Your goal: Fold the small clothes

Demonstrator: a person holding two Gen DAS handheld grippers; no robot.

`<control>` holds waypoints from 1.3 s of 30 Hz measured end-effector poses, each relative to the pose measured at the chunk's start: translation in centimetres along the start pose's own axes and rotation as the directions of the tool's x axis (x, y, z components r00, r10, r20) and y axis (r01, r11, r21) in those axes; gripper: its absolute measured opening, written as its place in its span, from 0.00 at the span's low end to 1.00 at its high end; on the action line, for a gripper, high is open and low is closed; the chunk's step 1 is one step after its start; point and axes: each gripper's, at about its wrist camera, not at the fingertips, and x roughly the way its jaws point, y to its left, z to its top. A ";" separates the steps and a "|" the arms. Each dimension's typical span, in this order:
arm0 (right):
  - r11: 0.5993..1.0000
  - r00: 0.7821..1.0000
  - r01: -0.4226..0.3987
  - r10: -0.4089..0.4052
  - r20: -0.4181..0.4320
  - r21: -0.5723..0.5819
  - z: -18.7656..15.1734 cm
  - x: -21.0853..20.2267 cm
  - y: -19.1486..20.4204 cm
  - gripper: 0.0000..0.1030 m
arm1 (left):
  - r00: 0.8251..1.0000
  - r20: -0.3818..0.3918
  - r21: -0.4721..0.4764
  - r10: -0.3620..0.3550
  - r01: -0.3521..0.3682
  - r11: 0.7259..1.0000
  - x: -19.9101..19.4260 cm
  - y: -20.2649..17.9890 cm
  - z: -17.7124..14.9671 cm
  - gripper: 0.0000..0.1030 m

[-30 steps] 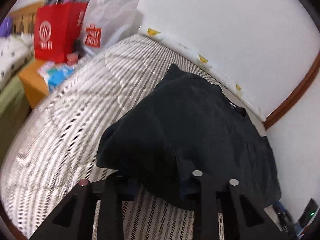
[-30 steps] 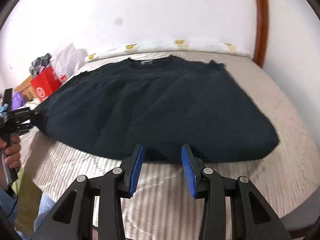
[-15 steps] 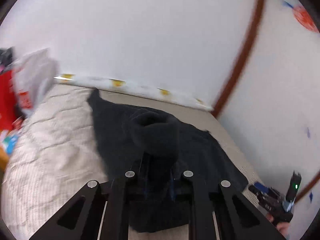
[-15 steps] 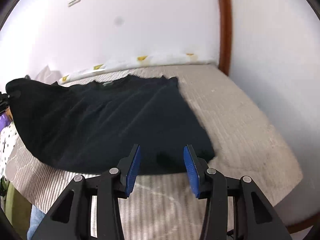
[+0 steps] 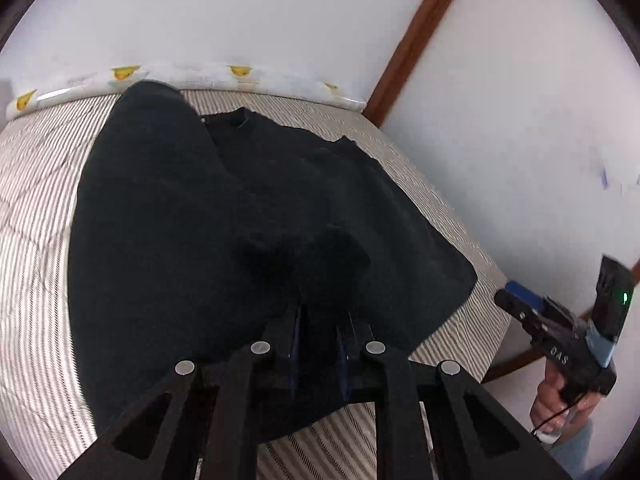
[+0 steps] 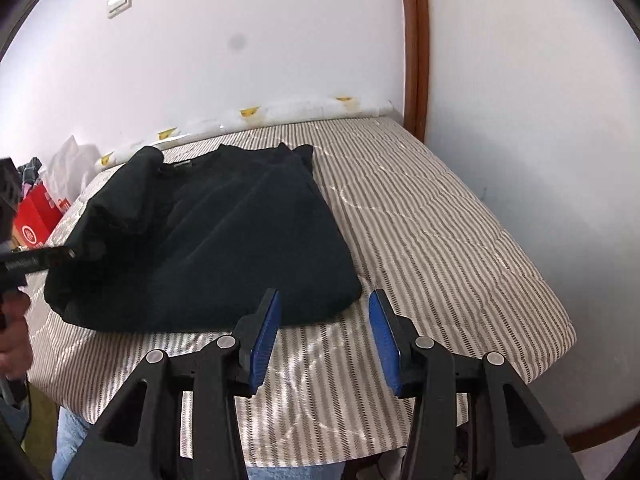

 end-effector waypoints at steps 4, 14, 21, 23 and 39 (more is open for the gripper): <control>0.995 0.995 -0.097 0.097 -0.001 -0.003 1.3 0.1 2.4 0.58 | 0.997 0.063 0.060 -0.049 0.045 0.997 -3.3 -0.2 -0.2 0.38; 0.897 0.891 -0.428 0.439 -0.116 0.109 3.5 4.8 11.6 0.74 | 0.987 0.079 -0.001 0.140 -0.140 0.990 -7.8 6.5 -5.1 0.65; 0.853 0.842 -0.445 0.503 -0.195 0.274 4.0 10.4 15.5 0.74 | 0.993 0.013 -0.105 0.117 -0.115 0.988 -6.6 9.9 -8.5 0.68; 0.846 0.847 -0.435 0.501 -0.178 0.309 4.3 11.6 16.1 0.72 | 0.995 0.008 -0.130 0.095 -0.093 0.987 -5.9 10.3 -8.4 0.68; 0.941 0.938 -0.336 0.338 0.076 -0.033 9.9 5.7 12.5 0.15 | 0.994 -0.027 -0.025 0.104 -0.105 0.994 0.8 4.4 -3.4 0.69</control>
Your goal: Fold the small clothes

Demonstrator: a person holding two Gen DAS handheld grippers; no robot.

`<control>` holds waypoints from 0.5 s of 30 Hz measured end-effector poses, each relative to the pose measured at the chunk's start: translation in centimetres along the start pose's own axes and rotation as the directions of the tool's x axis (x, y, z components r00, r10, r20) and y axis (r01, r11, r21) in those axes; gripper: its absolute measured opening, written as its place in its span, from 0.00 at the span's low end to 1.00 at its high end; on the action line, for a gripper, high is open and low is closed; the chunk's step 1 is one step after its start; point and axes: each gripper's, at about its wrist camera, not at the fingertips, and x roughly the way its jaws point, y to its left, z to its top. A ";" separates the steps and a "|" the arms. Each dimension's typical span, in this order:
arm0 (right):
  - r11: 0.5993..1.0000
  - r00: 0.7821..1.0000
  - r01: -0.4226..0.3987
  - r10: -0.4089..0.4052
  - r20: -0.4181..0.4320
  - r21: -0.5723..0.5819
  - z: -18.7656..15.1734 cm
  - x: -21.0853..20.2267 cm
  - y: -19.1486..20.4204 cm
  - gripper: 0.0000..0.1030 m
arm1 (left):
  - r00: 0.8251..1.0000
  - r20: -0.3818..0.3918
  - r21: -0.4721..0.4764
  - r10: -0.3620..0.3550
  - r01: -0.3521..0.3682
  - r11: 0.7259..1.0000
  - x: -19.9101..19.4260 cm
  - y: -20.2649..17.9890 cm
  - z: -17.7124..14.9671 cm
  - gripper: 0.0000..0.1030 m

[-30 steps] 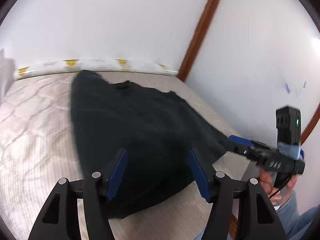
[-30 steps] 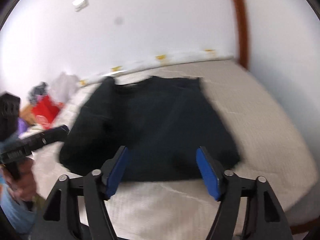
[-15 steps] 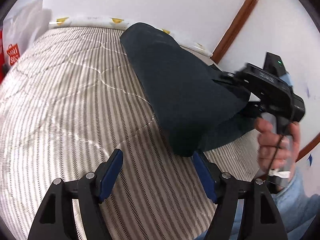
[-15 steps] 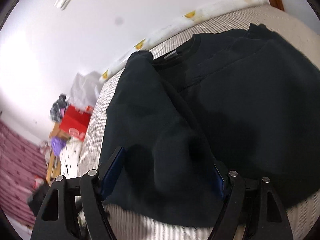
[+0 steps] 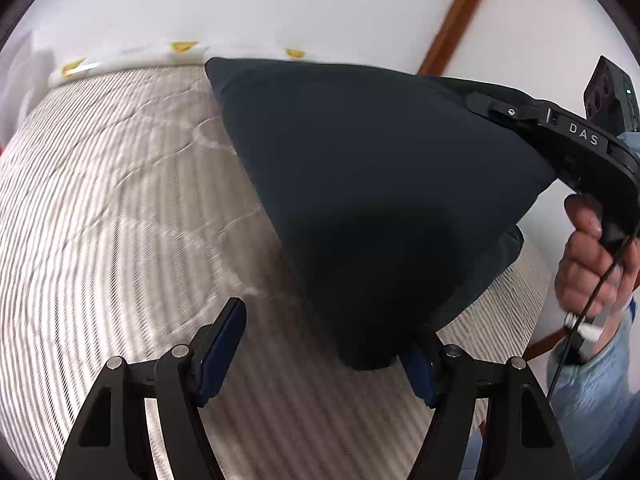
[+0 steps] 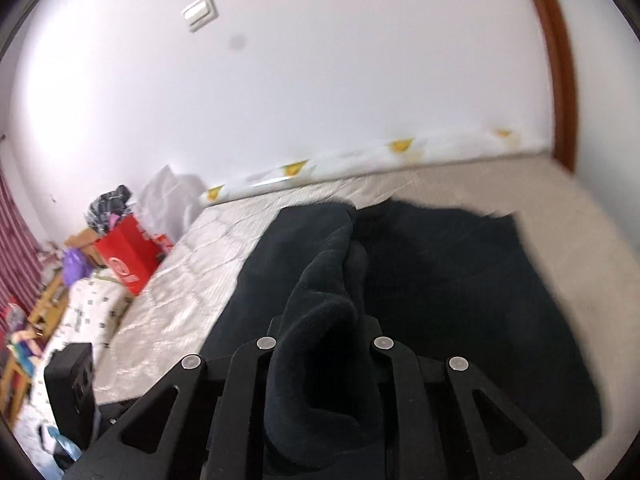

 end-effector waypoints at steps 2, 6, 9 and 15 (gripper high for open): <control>0.999 0.999 0.043 -0.043 0.021 0.013 0.4 -1.3 -2.7 0.14 | 1.000 -0.003 0.035 -0.012 0.012 0.999 0.8 -1.6 0.8 0.72; 0.992 0.992 0.116 -0.118 0.040 0.050 0.2 -3.2 -7.1 0.14 | 1.000 -0.017 0.112 0.004 -0.002 0.994 2.4 -4.9 1.6 0.71; 0.980 0.982 0.178 -0.182 0.045 0.088 -0.7 -4.7 -10.2 0.14 | 0.999 -0.036 0.179 0.031 -0.024 0.984 3.9 -7.2 1.7 0.71; 0.965 0.979 0.202 -0.200 -0.031 0.167 -4.8 -4.2 -15.1 0.14 | 0.997 -0.007 0.200 0.076 -0.073 0.977 4.8 -8.8 1.5 0.71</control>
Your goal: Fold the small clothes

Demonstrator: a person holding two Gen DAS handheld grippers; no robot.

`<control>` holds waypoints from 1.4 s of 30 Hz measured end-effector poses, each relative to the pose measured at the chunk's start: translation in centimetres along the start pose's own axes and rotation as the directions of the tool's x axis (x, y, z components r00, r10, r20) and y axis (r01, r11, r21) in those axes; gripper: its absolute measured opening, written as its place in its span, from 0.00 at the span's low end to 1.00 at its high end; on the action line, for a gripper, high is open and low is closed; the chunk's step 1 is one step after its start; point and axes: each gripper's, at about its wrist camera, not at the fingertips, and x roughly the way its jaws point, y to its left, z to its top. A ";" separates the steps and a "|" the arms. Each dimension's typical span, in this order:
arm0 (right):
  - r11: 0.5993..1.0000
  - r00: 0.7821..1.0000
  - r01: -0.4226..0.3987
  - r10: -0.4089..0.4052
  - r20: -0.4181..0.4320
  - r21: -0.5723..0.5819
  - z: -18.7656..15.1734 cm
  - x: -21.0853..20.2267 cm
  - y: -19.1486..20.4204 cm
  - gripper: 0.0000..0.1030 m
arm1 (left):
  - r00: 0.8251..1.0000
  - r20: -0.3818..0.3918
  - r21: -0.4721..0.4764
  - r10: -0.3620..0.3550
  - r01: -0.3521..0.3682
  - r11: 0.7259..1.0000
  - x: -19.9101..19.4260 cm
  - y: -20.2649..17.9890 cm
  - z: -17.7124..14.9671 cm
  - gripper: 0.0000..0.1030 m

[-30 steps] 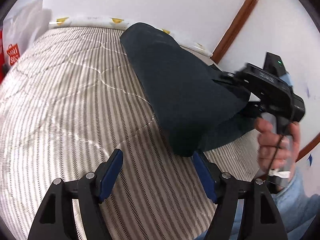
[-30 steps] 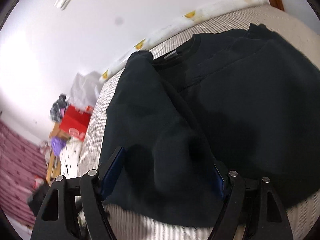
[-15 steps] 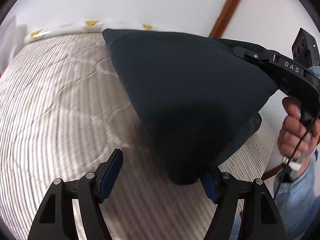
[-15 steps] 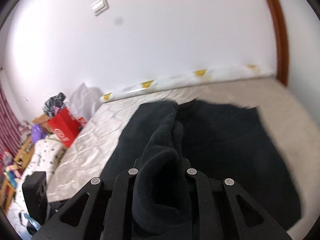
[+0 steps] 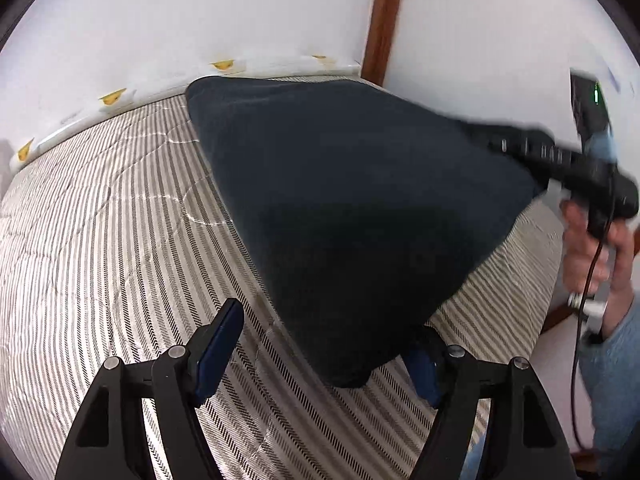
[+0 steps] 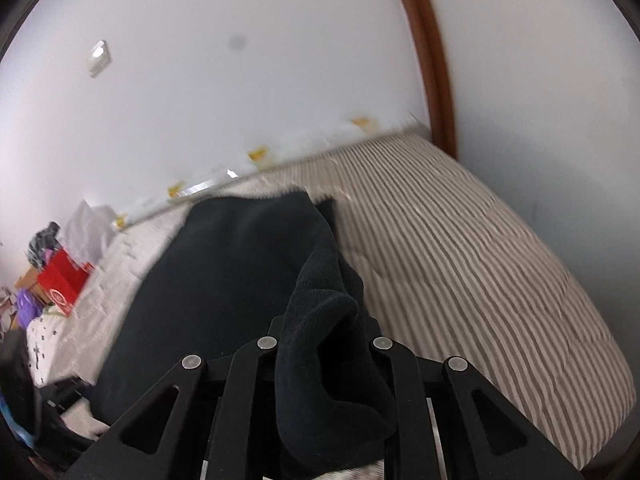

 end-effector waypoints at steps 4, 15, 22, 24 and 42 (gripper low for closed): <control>0.997 0.999 -0.034 0.036 -0.034 0.069 -1.0 0.6 -1.3 0.19 | 1.000 0.003 -0.063 -0.018 0.018 0.998 0.2 0.4 0.5 0.62; 0.976 0.982 -0.037 0.076 -0.175 0.216 -3.2 -0.5 -3.0 0.72 | 0.999 0.031 -0.116 -0.030 0.034 0.993 -0.6 0.8 0.0 0.35; 0.933 0.972 -0.124 0.183 -0.147 0.339 -3.0 2.7 -2.3 0.29 | 0.994 0.110 -0.187 -0.014 0.035 0.982 -1.8 2.8 0.8 0.26; 0.950 0.979 -0.101 0.148 -0.143 0.295 -2.0 3.3 -0.7 0.24 | 0.992 0.123 -0.219 0.000 0.027 0.975 -2.0 3.9 1.2 0.25; 0.977 0.956 -0.207 0.213 -0.203 0.052 2.8 12.5 12.7 0.22 | 0.989 0.083 -0.365 0.126 -0.087 0.927 -2.4 16.7 2.4 0.24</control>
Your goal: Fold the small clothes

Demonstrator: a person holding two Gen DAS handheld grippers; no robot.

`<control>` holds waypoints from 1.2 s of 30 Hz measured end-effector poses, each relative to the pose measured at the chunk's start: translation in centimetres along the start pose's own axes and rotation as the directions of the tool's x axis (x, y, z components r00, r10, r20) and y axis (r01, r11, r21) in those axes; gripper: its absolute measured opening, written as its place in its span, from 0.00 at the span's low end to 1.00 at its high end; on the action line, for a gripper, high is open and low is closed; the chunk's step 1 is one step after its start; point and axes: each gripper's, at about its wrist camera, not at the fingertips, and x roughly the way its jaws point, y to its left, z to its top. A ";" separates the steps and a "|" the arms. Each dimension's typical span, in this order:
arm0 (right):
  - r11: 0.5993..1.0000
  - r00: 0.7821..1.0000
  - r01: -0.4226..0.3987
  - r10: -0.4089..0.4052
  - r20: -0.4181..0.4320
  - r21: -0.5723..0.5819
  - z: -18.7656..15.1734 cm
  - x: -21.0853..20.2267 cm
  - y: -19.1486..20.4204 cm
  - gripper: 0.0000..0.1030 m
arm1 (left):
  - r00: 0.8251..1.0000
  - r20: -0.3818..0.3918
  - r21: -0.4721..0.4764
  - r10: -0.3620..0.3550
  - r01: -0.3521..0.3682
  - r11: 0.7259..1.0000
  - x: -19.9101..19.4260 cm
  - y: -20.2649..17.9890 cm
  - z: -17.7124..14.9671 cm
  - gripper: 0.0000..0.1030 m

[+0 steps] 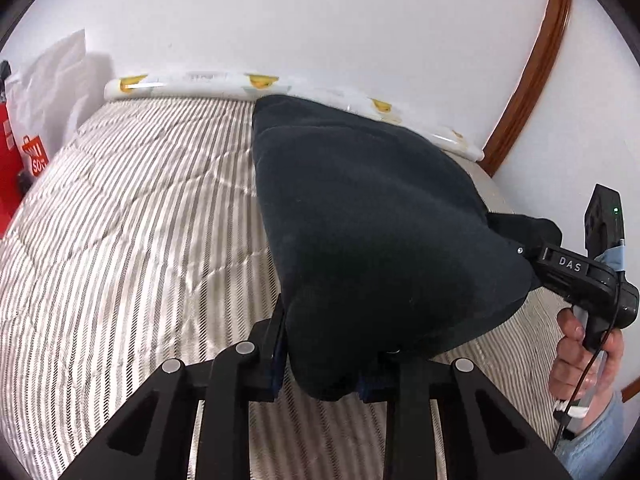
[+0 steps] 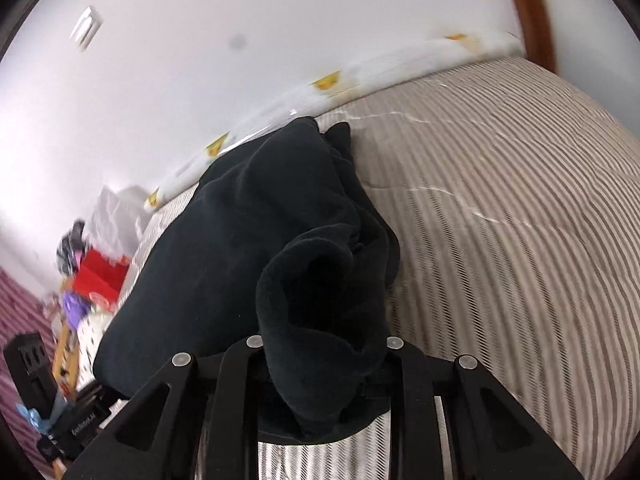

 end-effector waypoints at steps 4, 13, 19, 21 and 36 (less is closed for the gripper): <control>0.999 1.000 -0.023 0.023 0.004 -0.036 -0.8 -1.2 -0.2 0.22 | 0.999 -0.031 0.040 0.017 -0.016 0.999 0.2 -0.3 -1.2 0.24; 0.986 0.995 0.093 -0.089 0.036 -0.140 -3.4 -5.3 0.4 0.31 | 0.998 -0.065 0.069 -0.004 0.008 0.998 -1.8 0.1 -2.8 0.31; 0.962 0.971 0.171 -0.127 0.205 -0.214 -3.0 -9.3 2.8 0.31 | 1.000 -0.013 0.160 -0.010 0.012 0.987 -4.4 -1.0 -4.5 0.40; 0.960 0.969 0.151 -0.096 0.229 -0.235 -3.3 -8.8 3.8 0.31 | 1.000 0.021 0.157 -0.023 0.020 0.987 -5.6 -1.3 -4.5 0.41; 0.907 0.970 0.241 -0.224 0.090 -0.345 -6.4 -4.7 3.9 0.24 | 0.999 -0.010 0.128 0.047 -0.045 0.991 -1.7 -1.2 -0.6 0.48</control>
